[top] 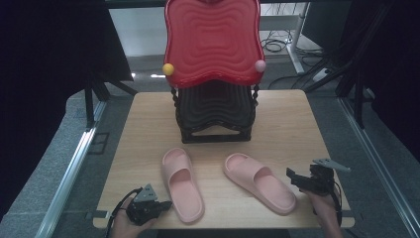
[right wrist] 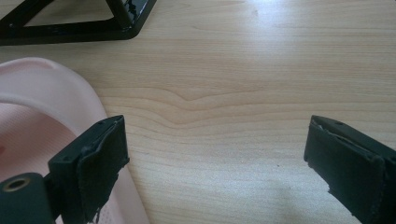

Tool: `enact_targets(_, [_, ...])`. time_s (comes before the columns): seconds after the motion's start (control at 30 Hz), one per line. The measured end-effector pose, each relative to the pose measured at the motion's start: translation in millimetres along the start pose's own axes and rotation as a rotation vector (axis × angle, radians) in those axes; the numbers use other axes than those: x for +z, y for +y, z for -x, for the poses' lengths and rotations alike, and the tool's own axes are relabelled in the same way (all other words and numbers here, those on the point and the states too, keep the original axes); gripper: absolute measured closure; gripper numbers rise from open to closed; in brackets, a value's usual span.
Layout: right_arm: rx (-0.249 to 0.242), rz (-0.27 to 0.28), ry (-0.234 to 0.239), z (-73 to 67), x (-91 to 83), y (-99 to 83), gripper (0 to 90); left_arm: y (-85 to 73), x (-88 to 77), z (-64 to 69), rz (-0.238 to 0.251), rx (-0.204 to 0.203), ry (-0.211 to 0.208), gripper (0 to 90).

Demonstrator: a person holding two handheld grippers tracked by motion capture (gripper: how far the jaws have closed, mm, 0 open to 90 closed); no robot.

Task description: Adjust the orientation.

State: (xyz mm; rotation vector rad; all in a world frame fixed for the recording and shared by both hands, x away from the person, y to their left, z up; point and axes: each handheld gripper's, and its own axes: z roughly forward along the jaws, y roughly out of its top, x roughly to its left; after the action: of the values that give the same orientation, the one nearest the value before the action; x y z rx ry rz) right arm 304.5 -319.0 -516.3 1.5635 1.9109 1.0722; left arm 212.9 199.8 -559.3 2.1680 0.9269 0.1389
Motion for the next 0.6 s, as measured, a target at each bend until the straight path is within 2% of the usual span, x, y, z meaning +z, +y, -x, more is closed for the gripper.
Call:
enact_targets(0.1, [0.000, 0.002, 0.002, -0.4, -0.5, 0.3, 6.1, 6.5, 6.7, 4.1, 0.001, 0.013, -0.012, 89.5])
enact_targets(0.43, [-0.013, 0.001, -0.004, -3.3, -2.9, 1.8, 6.1, 24.8, 26.1, 12.8, 0.012, 0.008, -0.023, 89.6])
enact_targets(0.6, [-0.012, 0.003, -0.008, -3.0, -4.2, 2.2, 6.1, 28.4, 26.4, 14.3, 0.023, 0.001, -0.017, 89.3])
